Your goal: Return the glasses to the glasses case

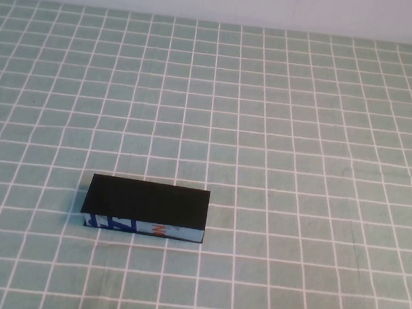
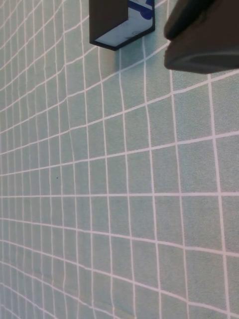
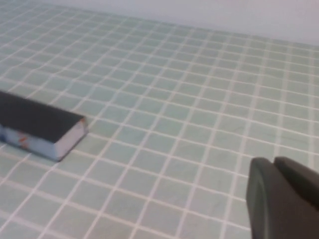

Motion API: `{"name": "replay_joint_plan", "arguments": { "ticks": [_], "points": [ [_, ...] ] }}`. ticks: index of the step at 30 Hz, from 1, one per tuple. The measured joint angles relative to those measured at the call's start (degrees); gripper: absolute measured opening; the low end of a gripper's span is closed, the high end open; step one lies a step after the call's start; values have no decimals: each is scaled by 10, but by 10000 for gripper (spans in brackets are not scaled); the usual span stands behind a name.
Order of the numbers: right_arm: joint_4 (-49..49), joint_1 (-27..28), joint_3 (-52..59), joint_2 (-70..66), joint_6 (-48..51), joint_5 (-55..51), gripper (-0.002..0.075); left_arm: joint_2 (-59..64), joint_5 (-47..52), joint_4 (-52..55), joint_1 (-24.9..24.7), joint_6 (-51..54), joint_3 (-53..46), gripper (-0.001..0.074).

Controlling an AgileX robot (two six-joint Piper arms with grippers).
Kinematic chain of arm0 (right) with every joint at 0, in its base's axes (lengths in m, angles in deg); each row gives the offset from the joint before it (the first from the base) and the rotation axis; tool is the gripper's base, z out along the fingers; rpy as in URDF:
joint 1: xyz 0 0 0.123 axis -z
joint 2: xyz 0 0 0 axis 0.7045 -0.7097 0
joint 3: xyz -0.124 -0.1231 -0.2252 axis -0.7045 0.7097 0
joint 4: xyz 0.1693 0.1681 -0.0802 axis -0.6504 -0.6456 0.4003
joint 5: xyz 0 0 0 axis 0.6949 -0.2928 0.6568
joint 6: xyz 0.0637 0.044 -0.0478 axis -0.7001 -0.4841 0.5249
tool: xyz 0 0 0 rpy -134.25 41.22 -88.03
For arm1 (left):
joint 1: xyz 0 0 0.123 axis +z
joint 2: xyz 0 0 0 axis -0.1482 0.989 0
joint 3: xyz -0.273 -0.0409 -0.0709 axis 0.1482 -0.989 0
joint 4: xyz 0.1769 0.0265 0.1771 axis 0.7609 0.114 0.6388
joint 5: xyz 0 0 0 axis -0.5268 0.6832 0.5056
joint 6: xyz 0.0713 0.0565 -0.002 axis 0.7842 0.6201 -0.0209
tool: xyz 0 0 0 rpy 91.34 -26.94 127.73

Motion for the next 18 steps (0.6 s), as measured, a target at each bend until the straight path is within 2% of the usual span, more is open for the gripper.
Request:
{"name": "replay_joint_plan", "arguments": {
  "ticks": [4,10,14,18],
  "points": [
    [-16,78,32,20,0,23,-14,0,0,0,0,0,0,2],
    [-21,167,114,73,0,45,-14,0,0,0,0,0,0,2],
    [-29,197,168,79,-2,46,-14,0,1,0,0,0,0,1],
    [-43,200,194,79,-2,58,-14,0,1,0,0,0,0,1]
  ]
}}
